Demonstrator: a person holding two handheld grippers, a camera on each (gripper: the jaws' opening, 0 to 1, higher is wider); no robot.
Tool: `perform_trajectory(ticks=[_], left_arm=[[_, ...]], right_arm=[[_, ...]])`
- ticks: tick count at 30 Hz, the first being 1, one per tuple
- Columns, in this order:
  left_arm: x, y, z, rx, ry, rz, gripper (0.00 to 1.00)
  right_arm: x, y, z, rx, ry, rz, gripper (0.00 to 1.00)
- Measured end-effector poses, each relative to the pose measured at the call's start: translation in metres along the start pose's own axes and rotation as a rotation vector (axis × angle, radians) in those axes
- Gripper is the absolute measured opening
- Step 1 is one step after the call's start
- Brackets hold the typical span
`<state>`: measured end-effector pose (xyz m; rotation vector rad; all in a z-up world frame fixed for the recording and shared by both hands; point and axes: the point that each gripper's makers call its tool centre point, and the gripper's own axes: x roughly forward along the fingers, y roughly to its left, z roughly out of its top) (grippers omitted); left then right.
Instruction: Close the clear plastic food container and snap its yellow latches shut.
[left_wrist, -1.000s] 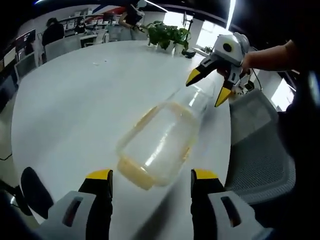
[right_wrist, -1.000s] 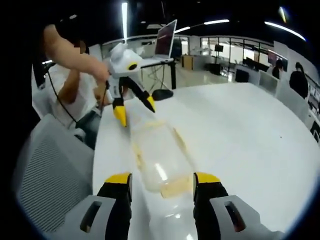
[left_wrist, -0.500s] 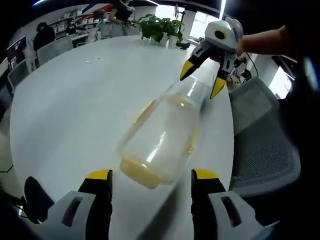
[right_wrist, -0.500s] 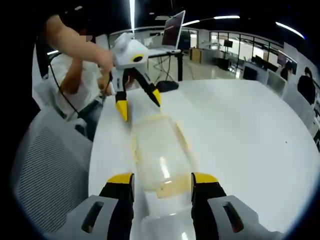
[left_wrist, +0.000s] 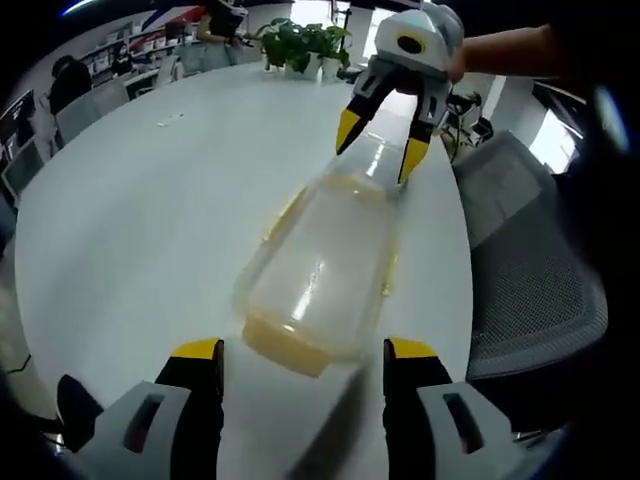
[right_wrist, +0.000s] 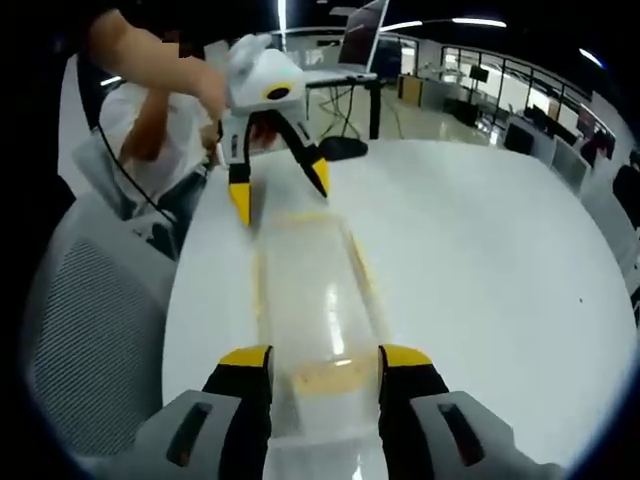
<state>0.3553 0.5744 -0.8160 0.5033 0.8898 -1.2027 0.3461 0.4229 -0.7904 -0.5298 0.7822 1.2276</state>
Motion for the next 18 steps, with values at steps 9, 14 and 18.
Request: perform_trajectory(ticks=[9, 14, 18], left_arm=[[0.003, 0.001, 0.003, 0.030, 0.017, -0.018, 0.64], [0.004, 0.003, 0.002, 0.051, 0.031, -0.019, 0.64], [0.004, 0.004, -0.001, 0.091, 0.057, -0.024, 0.62]], right_arm=[[0.002, 0.006, -0.011, 0.006, 0.039, 0.036, 0.42], [0.004, 0.007, -0.011, -0.001, 0.042, 0.040, 0.42], [0.006, 0.008, -0.013, -0.021, 0.059, 0.044, 0.43]])
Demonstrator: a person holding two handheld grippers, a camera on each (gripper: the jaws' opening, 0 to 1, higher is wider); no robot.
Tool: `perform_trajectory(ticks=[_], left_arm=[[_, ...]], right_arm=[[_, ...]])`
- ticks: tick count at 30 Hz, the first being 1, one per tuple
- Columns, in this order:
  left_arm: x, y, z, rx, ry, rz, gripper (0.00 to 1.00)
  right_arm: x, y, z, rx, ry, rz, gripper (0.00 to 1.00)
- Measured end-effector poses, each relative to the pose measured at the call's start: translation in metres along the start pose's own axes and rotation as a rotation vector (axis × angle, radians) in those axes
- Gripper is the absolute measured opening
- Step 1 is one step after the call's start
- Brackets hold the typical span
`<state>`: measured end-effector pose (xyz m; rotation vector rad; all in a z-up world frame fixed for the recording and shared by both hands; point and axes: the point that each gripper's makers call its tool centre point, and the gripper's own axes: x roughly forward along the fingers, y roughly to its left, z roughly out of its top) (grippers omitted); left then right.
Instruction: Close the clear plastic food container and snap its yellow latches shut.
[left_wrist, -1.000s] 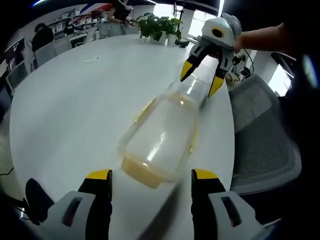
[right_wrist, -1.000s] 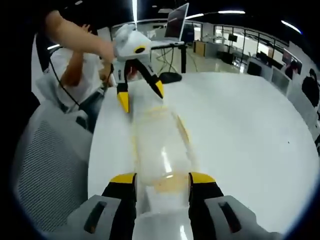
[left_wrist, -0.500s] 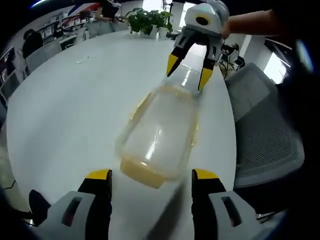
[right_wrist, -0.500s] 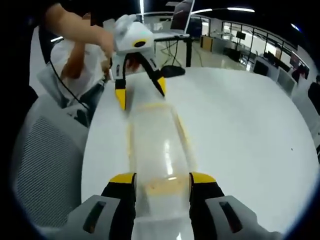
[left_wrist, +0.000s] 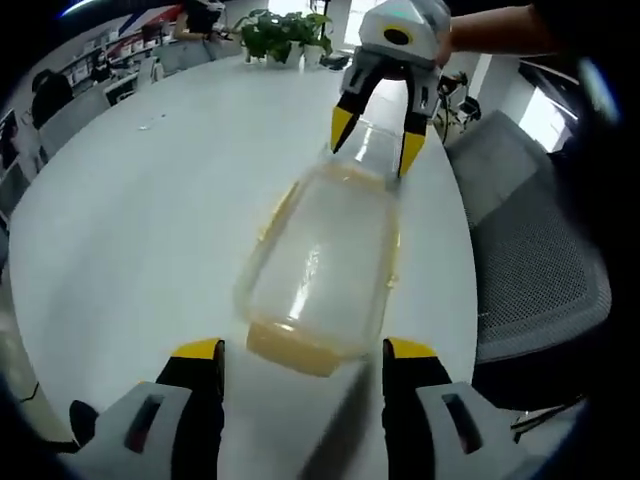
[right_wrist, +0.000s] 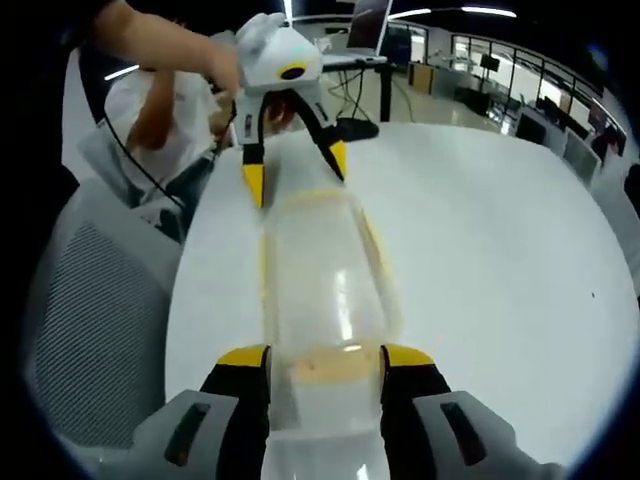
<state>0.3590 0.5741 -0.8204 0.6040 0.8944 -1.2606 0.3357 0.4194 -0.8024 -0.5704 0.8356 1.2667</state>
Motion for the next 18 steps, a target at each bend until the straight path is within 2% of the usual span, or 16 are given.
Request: perform_trajectory(ticks=[6, 10, 18], left_arm=[[0.003, -0.002, 0.003, 0.057, 0.021, -0.010, 0.61], [0.007, 0.000, -0.004, 0.171, 0.095, -0.019, 0.60], [0.012, -0.004, -0.004, 0.218, 0.134, -0.043, 0.60]], right_arm=[[0.004, -0.002, -0.007, -0.018, 0.046, -0.008, 0.42], [0.006, -0.004, -0.008, -0.031, 0.066, -0.020, 0.41], [0.010, -0.007, -0.013, -0.069, 0.121, -0.027, 0.42]])
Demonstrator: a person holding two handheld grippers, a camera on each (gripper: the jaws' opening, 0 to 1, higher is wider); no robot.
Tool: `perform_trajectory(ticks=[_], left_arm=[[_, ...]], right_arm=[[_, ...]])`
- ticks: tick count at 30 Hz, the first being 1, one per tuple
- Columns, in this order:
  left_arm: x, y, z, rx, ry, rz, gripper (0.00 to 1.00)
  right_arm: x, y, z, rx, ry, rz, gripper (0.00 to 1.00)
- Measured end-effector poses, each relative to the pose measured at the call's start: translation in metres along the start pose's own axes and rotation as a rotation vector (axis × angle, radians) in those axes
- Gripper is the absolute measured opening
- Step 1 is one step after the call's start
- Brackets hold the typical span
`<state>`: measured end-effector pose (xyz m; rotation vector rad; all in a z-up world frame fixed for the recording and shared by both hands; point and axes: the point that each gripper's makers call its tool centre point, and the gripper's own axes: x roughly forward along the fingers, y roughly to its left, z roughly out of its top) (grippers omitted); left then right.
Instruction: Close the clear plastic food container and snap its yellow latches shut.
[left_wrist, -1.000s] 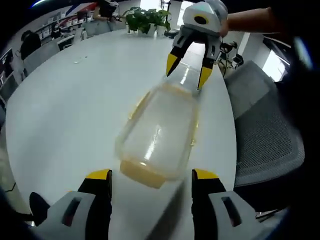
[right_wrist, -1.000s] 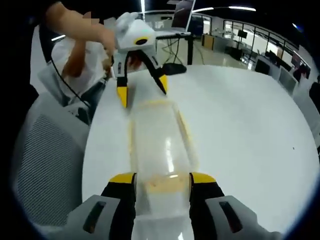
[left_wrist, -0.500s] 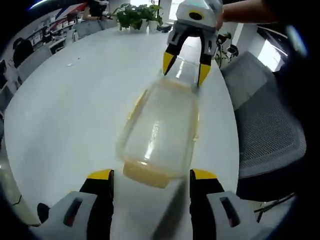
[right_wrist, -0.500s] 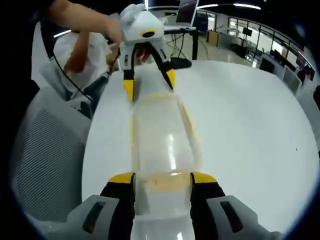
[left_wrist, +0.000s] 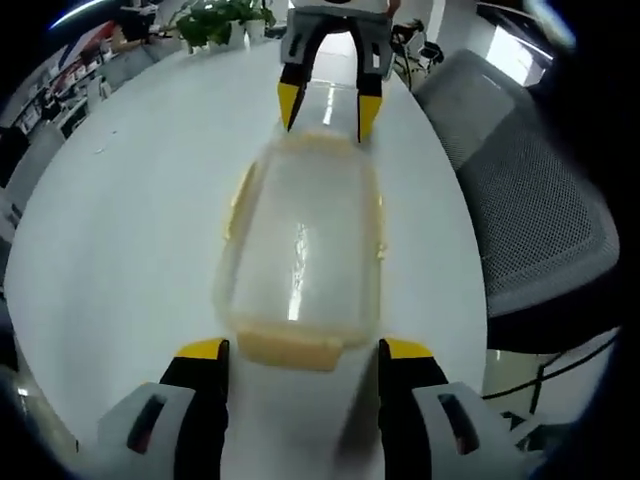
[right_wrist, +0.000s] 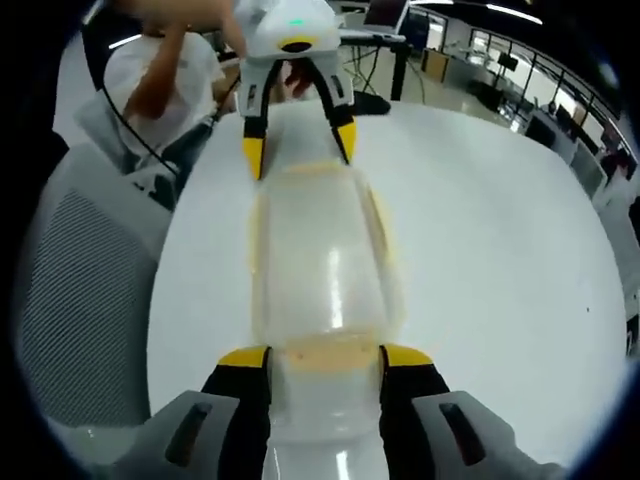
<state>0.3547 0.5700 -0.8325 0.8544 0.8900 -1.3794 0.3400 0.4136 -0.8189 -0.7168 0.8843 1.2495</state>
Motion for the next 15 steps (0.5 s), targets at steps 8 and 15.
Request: perform_trajectory(ticks=[8, 15], left_arm=[[0.0011, 0.0042, -0.0029, 0.031, 0.039, 0.011, 0.57], [0.0017, 0.0085, -0.0008, 0.044, 0.047, 0.006, 0.51]], right_arm=[[0.0062, -0.0024, -0.0032, -0.045, 0.046, 0.003, 0.42], [0.0092, -0.0054, -0.0016, -0.056, 0.074, -0.004, 0.39]])
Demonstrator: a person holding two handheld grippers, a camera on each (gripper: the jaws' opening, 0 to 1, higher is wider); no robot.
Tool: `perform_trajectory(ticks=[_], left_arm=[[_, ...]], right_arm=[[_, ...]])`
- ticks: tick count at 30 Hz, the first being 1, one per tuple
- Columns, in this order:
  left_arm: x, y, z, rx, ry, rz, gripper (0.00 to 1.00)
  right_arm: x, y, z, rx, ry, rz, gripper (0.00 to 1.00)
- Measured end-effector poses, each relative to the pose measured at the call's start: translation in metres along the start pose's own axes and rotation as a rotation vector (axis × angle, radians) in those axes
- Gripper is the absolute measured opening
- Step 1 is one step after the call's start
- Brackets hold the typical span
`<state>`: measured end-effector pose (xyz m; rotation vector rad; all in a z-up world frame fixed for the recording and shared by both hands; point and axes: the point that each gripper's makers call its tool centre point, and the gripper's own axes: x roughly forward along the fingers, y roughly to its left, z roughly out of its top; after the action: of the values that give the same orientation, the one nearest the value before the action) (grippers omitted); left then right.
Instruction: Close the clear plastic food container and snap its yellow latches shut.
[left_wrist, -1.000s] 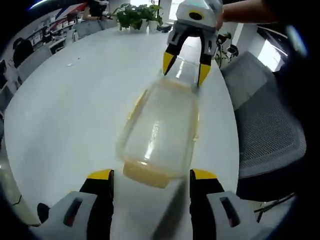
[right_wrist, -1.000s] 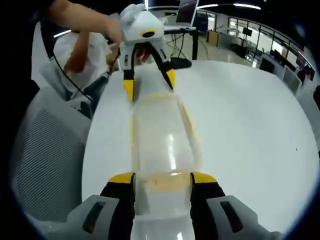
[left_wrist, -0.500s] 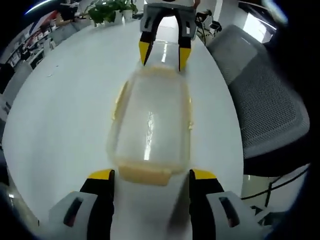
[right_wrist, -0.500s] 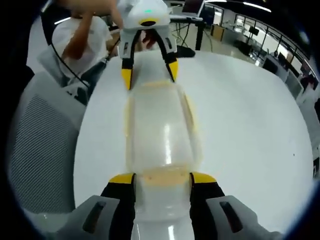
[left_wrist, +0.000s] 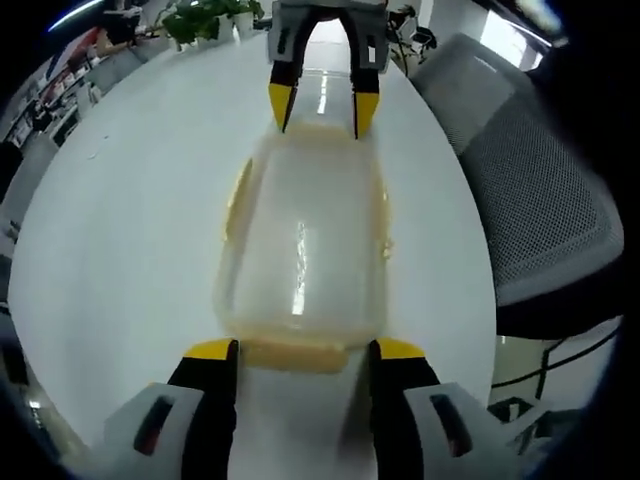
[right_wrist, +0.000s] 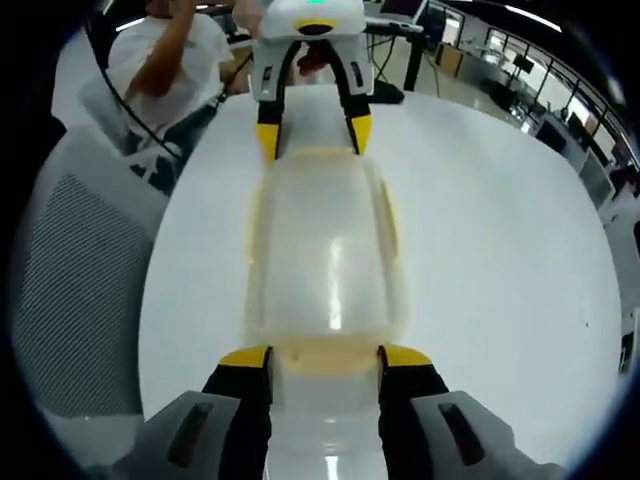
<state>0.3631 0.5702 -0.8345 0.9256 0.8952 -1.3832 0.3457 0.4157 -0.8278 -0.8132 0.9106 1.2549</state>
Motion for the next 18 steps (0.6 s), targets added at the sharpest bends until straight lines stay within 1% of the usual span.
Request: perform_trajectory(ticks=[3, 6, 12, 13, 14, 17, 18], left_arm=[[-0.0009, 0.0004, -0.0017, 0.032, 0.022, -0.008, 0.48], [-0.0011, 0.0009, -0.0025, 0.044, 0.034, -0.016, 0.40], [-0.0012, -0.0005, -0.0028, 0.040, 0.032, -0.009, 0.39], [-0.0022, -0.0010, -0.0022, 0.041, 0.031, -0.009, 0.39], [-0.0022, -0.0012, -0.0022, 0.040, 0.029, -0.010, 0.39], [-0.0015, -0.0006, -0.0026, 0.041, 0.021, -0.011, 0.39], [-0.0013, -0.0007, -0.0029, 0.042, 0.019, -0.010, 0.39]], right_arm=[[0.0003, 0.0015, -0.0006, -0.018, 0.011, 0.002, 0.39], [-0.0006, 0.0020, -0.0010, -0.045, 0.020, 0.003, 0.39], [-0.0004, 0.0014, -0.0011, -0.039, 0.030, 0.003, 0.38], [0.0008, 0.0015, -0.0013, -0.043, 0.035, 0.001, 0.38], [0.0025, 0.0017, -0.0025, -0.067, 0.046, -0.006, 0.38], [0.0048, 0.0015, -0.0038, -0.058, 0.059, -0.009, 0.38], [0.0049, 0.0004, -0.0044, -0.082, 0.065, -0.009, 0.38]])
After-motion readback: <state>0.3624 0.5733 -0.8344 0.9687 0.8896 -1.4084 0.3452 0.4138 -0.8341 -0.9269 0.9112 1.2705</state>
